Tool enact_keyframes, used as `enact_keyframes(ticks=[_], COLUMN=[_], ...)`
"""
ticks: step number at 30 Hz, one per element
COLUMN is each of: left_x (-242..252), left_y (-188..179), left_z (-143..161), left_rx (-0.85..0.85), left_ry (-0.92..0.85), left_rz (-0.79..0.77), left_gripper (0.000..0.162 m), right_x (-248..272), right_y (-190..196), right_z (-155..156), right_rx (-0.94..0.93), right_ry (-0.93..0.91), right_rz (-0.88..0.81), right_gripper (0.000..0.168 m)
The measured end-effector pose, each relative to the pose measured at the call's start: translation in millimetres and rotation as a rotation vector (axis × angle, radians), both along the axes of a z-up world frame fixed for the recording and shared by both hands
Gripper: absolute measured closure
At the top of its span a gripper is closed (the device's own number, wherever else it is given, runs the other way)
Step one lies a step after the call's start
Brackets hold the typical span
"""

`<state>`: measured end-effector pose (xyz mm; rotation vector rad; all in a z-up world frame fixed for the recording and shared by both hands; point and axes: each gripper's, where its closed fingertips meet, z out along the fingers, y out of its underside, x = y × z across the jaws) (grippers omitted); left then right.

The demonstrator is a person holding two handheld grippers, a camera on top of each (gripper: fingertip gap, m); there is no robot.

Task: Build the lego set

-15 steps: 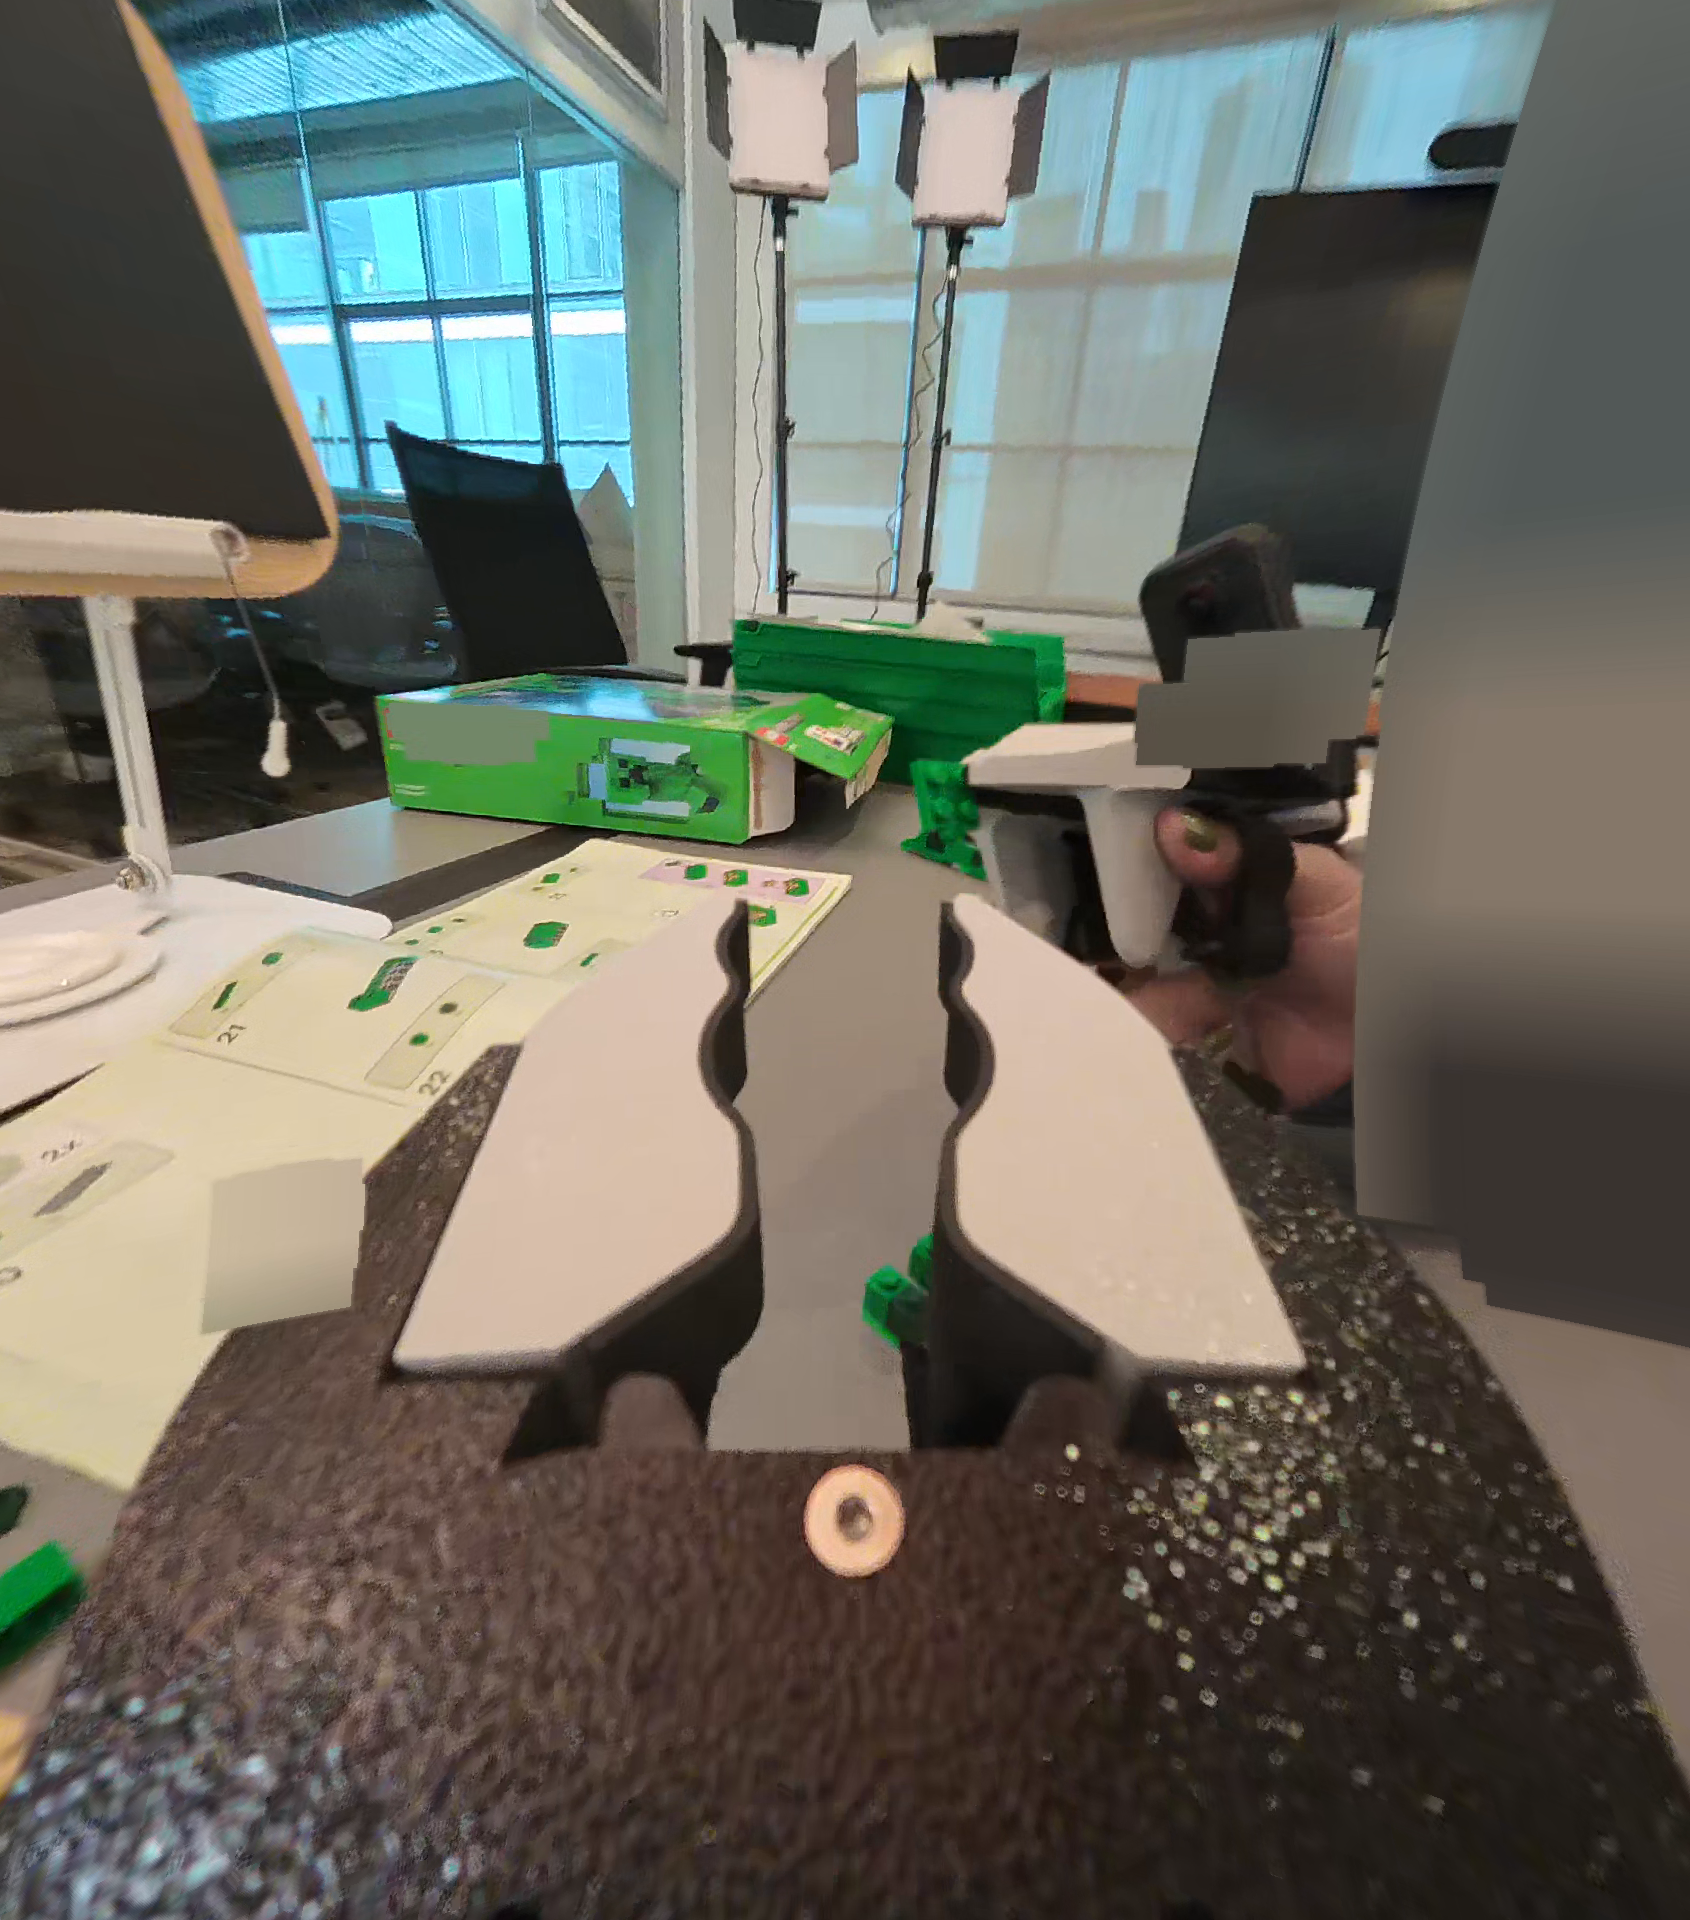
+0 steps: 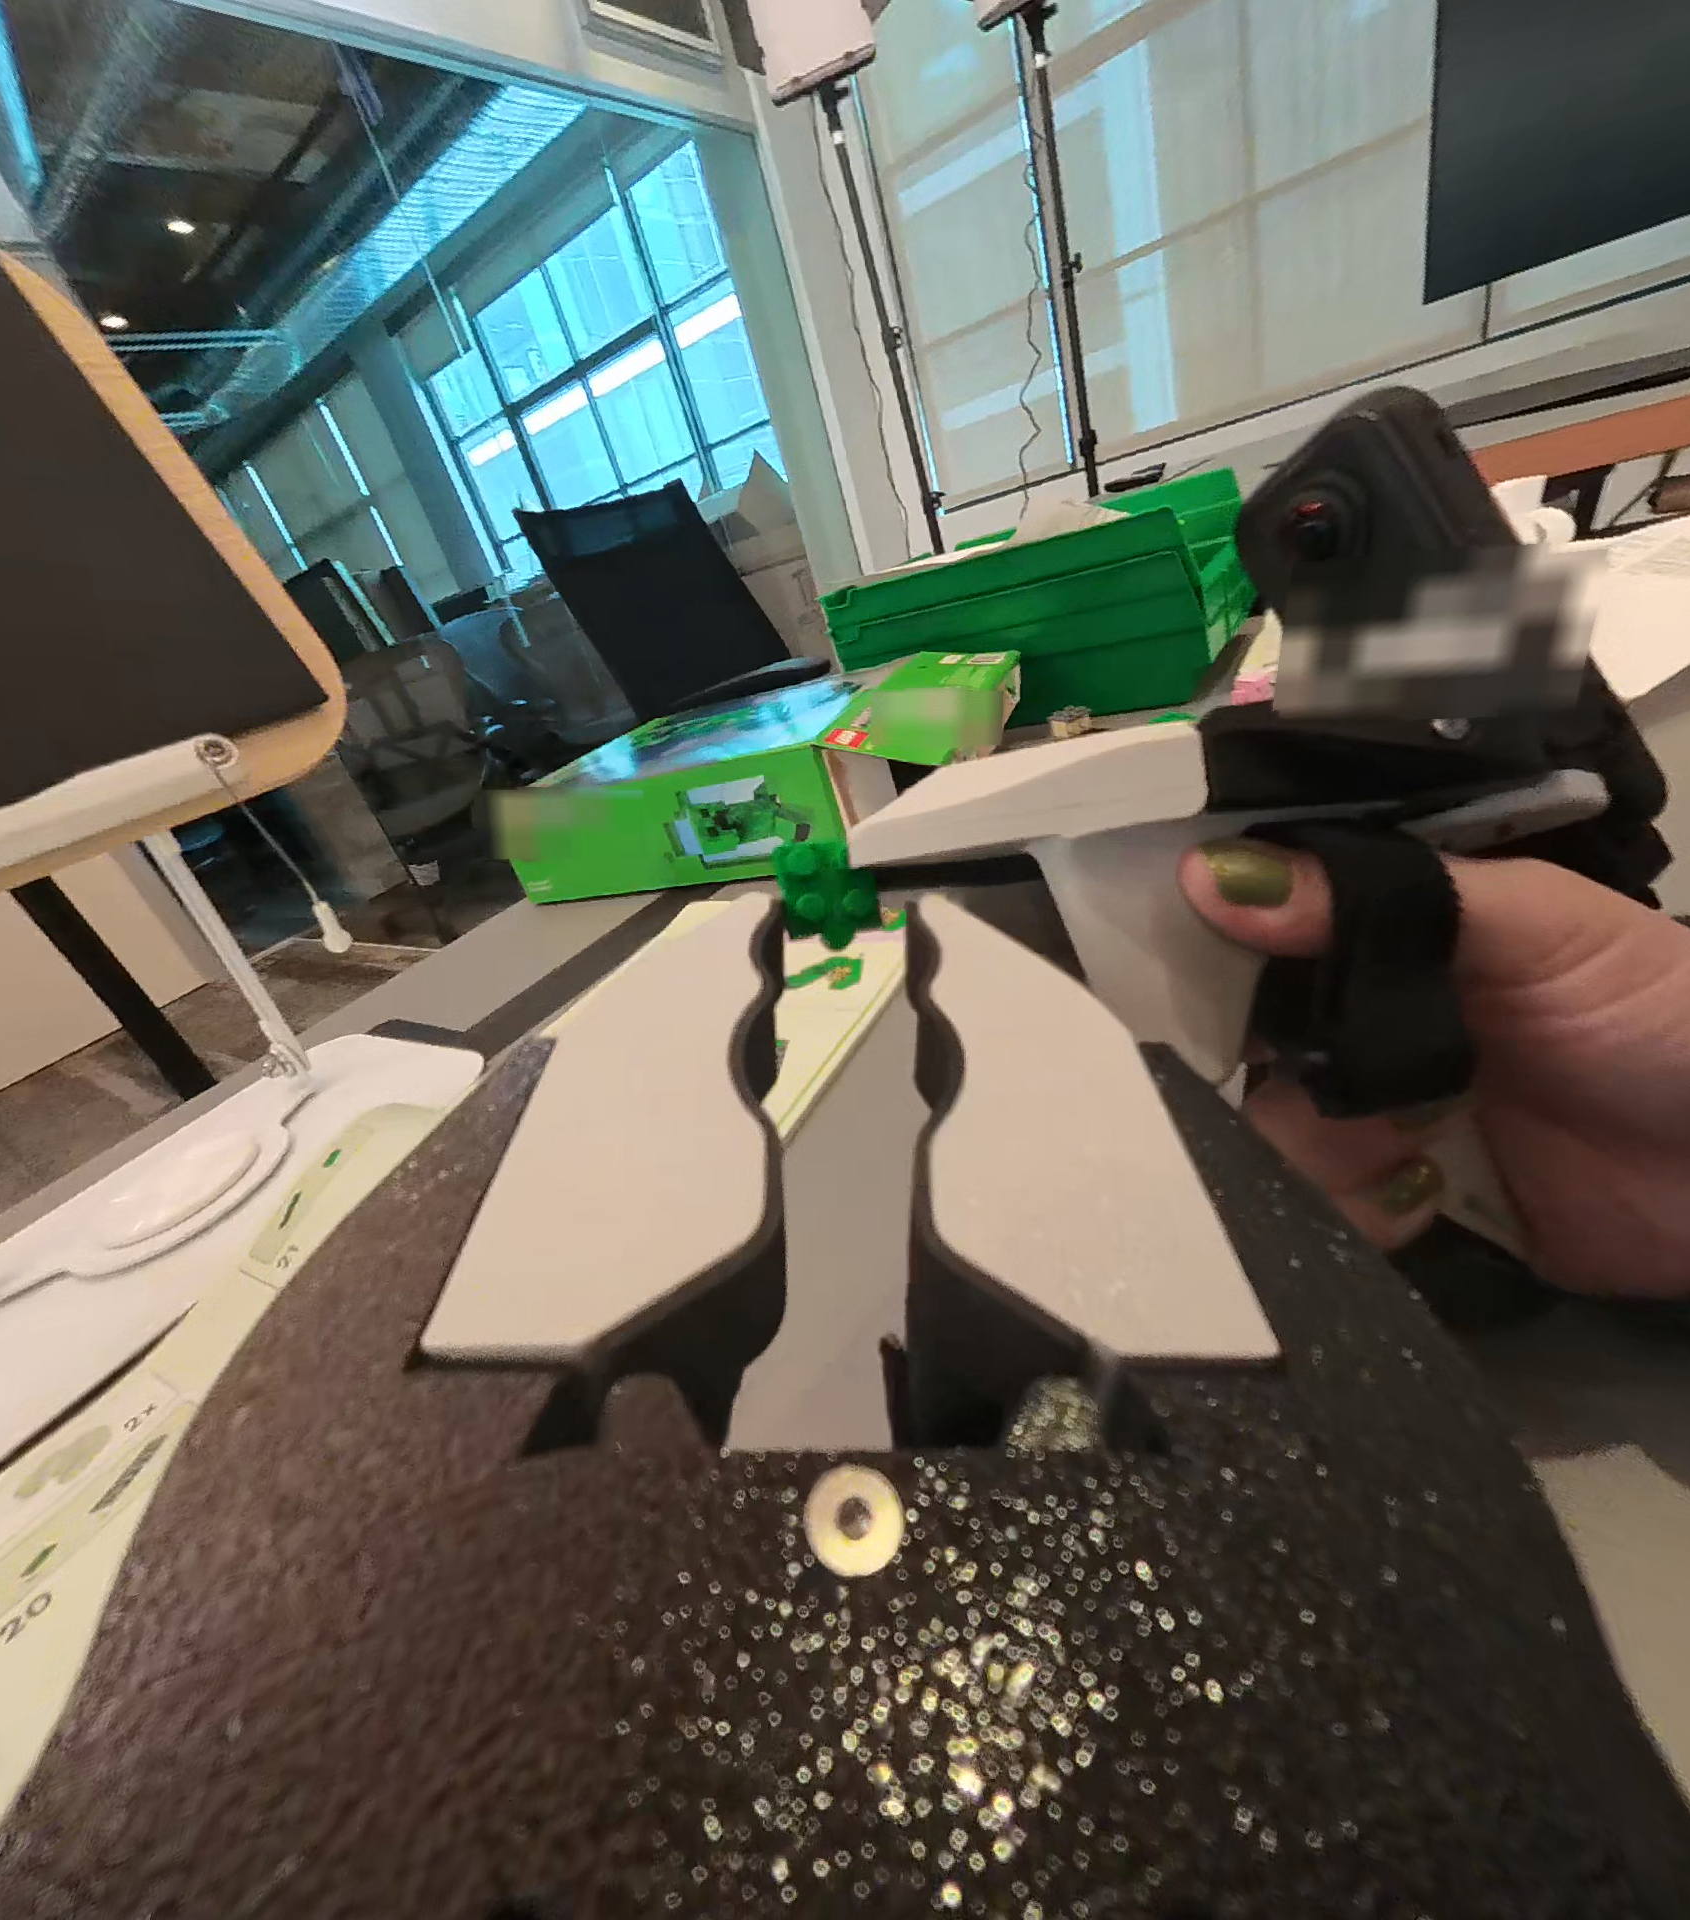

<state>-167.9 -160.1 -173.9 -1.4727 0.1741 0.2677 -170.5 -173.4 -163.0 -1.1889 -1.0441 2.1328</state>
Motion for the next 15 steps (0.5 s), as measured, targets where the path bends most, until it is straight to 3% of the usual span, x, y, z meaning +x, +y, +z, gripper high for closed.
enact_keyframes(ticks=[15], left_x=[-3.7], left_y=[-4.0], left_z=[-0.4], left_rx=[-0.002], left_ry=[0.045], left_rz=[0.020], left_gripper=[0.145], right_x=[-3.2], right_y=[-1.9], right_z=[-4.0], right_rx=[0.017], right_ry=[-0.003], right_rz=[-0.010], right_gripper=[0.164])
